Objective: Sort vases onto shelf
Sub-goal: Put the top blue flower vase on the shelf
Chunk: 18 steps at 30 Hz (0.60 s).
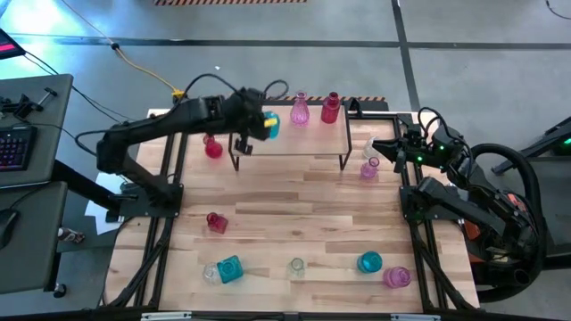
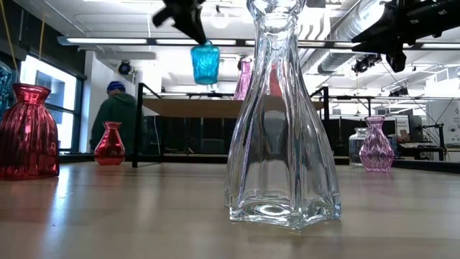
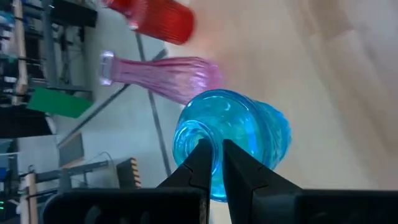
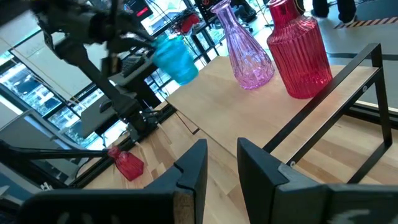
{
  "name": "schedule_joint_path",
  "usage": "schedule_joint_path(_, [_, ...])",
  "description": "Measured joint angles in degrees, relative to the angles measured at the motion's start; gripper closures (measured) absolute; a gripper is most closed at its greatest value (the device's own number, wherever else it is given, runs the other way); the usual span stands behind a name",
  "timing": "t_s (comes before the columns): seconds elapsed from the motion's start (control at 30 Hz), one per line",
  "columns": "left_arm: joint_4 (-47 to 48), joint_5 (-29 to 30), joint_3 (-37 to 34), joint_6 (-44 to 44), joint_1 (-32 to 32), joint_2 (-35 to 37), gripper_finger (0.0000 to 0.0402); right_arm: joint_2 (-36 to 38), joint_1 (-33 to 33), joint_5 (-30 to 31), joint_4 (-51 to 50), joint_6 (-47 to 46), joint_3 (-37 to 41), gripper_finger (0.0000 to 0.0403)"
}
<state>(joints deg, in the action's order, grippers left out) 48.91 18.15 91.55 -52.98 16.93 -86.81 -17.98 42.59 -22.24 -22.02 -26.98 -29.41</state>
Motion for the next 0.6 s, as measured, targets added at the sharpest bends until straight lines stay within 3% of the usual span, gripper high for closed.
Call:
schedule_joint_path(0.2, [-6.35, -5.25, 0.0, -3.78, 5.03, -2.32, 0.039, 0.01, 0.0, -0.02, 0.0, 0.0, 0.0, 0.0334])
schedule_joint_path(0.6, [-6.46, -5.57, 0.0, -8.61, 9.03, -6.35, 0.039, -0.01, 0.0, 0.0, 0.0, 0.0, 0.0, 0.0334])
